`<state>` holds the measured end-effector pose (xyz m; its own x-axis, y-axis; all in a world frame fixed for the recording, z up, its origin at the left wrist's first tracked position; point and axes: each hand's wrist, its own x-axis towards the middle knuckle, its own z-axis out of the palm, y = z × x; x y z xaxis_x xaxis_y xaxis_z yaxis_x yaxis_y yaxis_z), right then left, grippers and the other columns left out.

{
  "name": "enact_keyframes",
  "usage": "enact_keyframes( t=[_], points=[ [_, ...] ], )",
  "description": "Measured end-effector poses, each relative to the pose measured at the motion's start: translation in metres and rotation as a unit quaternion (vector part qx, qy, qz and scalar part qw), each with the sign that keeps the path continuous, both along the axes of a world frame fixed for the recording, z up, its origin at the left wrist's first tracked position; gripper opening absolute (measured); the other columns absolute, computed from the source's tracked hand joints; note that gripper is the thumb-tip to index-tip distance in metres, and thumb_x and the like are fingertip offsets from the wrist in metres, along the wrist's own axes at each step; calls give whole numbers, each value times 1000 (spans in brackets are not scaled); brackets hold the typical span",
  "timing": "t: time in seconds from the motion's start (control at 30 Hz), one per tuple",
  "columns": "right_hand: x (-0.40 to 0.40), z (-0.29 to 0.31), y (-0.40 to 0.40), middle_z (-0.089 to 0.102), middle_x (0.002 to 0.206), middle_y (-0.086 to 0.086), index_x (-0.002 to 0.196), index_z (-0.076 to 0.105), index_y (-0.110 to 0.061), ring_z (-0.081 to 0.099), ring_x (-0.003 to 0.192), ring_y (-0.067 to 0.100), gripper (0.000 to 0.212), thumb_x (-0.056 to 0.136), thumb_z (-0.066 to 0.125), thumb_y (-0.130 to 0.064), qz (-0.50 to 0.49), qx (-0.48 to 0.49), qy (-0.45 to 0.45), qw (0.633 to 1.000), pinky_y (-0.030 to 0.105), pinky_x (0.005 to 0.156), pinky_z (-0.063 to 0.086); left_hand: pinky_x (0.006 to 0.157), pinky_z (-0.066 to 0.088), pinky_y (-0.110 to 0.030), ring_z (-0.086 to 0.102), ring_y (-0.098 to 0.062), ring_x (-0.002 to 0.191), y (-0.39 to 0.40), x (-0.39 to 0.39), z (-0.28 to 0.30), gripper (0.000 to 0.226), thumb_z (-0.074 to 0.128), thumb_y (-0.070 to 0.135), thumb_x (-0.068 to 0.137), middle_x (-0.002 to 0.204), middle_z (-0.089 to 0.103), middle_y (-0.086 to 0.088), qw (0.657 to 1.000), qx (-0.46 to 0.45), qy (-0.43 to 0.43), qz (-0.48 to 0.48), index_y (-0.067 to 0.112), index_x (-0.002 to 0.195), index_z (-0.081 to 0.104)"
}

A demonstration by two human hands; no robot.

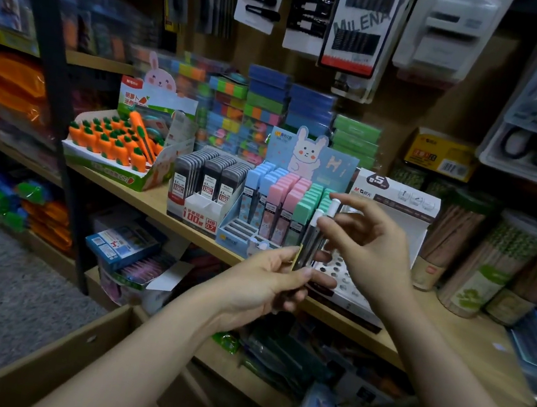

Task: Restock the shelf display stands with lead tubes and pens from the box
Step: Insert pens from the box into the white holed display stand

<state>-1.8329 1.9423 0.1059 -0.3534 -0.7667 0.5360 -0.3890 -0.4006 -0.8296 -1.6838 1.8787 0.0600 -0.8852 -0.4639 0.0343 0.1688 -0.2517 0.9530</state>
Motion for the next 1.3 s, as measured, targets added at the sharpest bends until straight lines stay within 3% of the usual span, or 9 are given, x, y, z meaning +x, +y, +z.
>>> enact_keyframes(
  t=[0.07, 0.17, 0.37, 0.5, 0.63, 0.73, 0.9, 1.13, 1.3],
  points=[
    [-4, 2, 1, 73, 83, 10, 110, 68, -21, 68, 72, 19, 29, 84, 72, -9, 8, 9, -20, 1000, 34, 68, 59, 56, 43, -16, 54, -4, 64, 0, -1, 0, 24, 49, 12, 98, 111, 71, -8, 1000, 11, 3, 15, 12, 122, 54],
    [-12, 2, 5, 72, 96, 8, 117, 68, -22, 71, 76, 18, 32, 88, 69, -10, 15, 26, -44, 999, 29, 73, 59, 51, 41, -14, 52, -2, 59, 0, -2, 1, 24, 48, 15, 99, 98, 74, 1, 1000, 11, -4, 28, 13, 121, 57],
    [-17, 0, 11, 62, 86, 10, 121, 67, -23, 69, 79, 19, 38, 86, 70, -8, 5, 33, -40, 999, 25, 73, 57, 59, 46, -18, 55, -6, 65, 6, -11, -1, 20, 55, 12, 95, 98, 73, -4, 998, 8, -12, 67, 18, 114, 60],
    [-16, -1, 13, 65, 92, 26, 117, 66, -20, 71, 84, 25, 35, 85, 71, -8, 24, 24, -35, 999, 28, 73, 59, 57, 46, -18, 55, -7, 62, 9, -16, 0, 18, 60, 8, 93, 94, 72, -5, 993, 3, -14, 120, 21, 105, 61],
    [-29, 9, 15, 74, 94, 3, 112, 69, -30, 73, 84, 13, 37, 83, 72, -8, -29, -18, 29, 999, 22, 72, 58, 79, 57, -31, 64, -12, 82, 11, -19, 0, 20, 55, 14, 97, 95, 66, -3, 988, -40, -27, 148, 20, 114, 64],
    [-62, 21, 20, 72, 91, -15, 118, 65, -36, 72, 82, 6, 40, 86, 71, -15, -166, -73, 76, 981, 20, 72, 58, 62, 55, -23, 60, -5, 73, 3, -15, 1, 19, 47, 22, 101, 92, 64, 1, 960, -163, -77, 212, 28, 110, 62],
    [-72, 6, 6, 69, 96, -14, 121, 59, -37, 70, 86, 1, 43, 86, 72, -16, -223, -57, 152, 961, 28, 81, 59, 51, 34, -20, 42, -7, 56, -1, -15, -8, 26, 39, 39, 101, 89, 61, 3, 960, -153, -130, 196, 24, 110, 58],
    [-73, -9, -14, 66, 91, -15, 117, 59, -32, 67, 84, -2, 40, 85, 73, -14, -252, -52, 178, 950, 29, 79, 59, 64, 41, -26, 50, -11, 71, 6, -21, -16, 27, 35, 35, 104, 119, 62, -16, 950, -223, -153, 157, 33, 115, 59],
    [-74, -14, -14, 68, 93, -11, 115, 59, -31, 67, 85, 0, 36, 86, 71, -13, -257, -47, 164, 951, 35, 81, 59, 59, 42, -20, 50, -6, 65, 8, -21, -17, 27, 34, 33, 104, 120, 64, 10, 956, -204, -146, 152, 32, 113, 60]
  ],
)
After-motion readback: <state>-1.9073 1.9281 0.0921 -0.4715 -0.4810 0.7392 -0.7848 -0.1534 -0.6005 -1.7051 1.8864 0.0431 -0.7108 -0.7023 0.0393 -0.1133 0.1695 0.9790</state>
